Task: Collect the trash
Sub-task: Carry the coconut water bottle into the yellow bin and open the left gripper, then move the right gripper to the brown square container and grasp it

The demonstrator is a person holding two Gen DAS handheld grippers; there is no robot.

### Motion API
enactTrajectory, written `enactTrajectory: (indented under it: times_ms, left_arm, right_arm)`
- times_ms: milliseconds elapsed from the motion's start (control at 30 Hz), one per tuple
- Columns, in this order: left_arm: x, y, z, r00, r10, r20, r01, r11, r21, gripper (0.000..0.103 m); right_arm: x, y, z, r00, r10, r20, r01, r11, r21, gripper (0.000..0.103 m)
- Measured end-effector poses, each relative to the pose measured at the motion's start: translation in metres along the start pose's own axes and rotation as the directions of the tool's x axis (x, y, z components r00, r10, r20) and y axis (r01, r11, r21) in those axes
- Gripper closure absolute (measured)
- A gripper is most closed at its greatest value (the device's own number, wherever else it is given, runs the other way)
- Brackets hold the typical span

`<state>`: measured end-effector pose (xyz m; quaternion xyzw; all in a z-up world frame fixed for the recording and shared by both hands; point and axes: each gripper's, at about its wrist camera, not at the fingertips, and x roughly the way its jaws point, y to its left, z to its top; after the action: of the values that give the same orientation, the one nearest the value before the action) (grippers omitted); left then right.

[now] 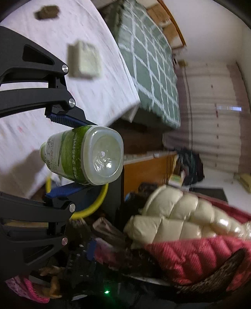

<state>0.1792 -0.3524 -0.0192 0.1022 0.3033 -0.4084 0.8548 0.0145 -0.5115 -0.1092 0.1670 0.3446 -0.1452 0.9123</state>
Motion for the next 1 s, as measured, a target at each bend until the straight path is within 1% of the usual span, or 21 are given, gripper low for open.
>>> enactTrajectory:
  times_ms: [133, 200, 267, 367, 400, 433, 500, 633, 767, 867, 1000]
  left_arm:
    - [0.046, -0.030, 0.015, 0.999, -0.040, -0.020, 0.041, 0.999, 0.025, 0.051]
    - [0.066, -0.037, 0.015, 0.998, -0.045, -0.038, 0.046, 0.999, 0.029, 0.051]
    - [0.090, -0.039, 0.012, 0.995, -0.061, -0.079, 0.062, 0.998, 0.014, 0.051]
    - [0.122, -0.033, 0.004, 0.985, -0.084, -0.153, 0.079, 0.996, -0.040, 0.051]
    - [0.126, -0.031, 0.001, 0.984, -0.086, -0.157, 0.078, 0.995, -0.054, 0.037]
    - [0.125, -0.027, -0.001, 0.985, -0.079, -0.153, 0.070, 0.996, -0.064, 0.026]
    - [0.115, -0.022, -0.005, 0.990, -0.062, -0.125, 0.055, 0.997, -0.060, 0.025]
    - [0.080, -0.007, -0.006, 0.997, -0.029, -0.069, 0.025, 0.998, -0.055, 0.025]
    - [0.023, 0.021, -0.014, 0.999, 0.035, -0.016, -0.036, 0.996, -0.083, 0.022]
    - [-0.023, 0.049, -0.029, 0.995, 0.103, 0.007, -0.101, 0.987, -0.121, 0.021]
    - [-0.088, 0.098, -0.063, 0.979, 0.202, 0.026, -0.190, 0.953, -0.238, 0.020]
  right_arm:
    - [-0.006, -0.012, -0.005, 1.000, -0.015, -0.008, 0.015, 1.000, 0.010, 0.054]
    - [-0.007, -0.017, -0.008, 1.000, -0.021, -0.013, 0.021, 1.000, 0.017, 0.053]
    - [-0.009, -0.020, -0.010, 1.000, -0.026, -0.013, 0.027, 0.999, 0.021, 0.053]
    - [-0.010, -0.021, -0.010, 1.000, -0.029, -0.010, 0.029, 0.999, 0.027, 0.049]
    - [-0.011, -0.019, -0.010, 1.000, -0.029, -0.009, 0.030, 0.999, 0.027, 0.049]
    - [-0.011, -0.018, -0.009, 1.000, -0.030, -0.008, 0.030, 0.999, 0.024, 0.049]
    - [-0.011, -0.014, -0.008, 1.000, -0.030, -0.009, 0.030, 0.999, 0.017, 0.049]
    - [-0.009, -0.005, -0.004, 1.000, -0.027, -0.011, 0.027, 1.000, 0.002, 0.049]
    - [-0.005, 0.012, 0.000, 1.000, -0.005, -0.015, 0.005, 1.000, -0.024, 0.049]
    - [0.002, 0.031, 0.003, 0.999, 0.019, -0.028, -0.021, 0.998, -0.054, 0.049]
    - [0.016, 0.067, 0.006, 0.996, 0.068, -0.055, -0.074, 0.991, -0.110, 0.049]
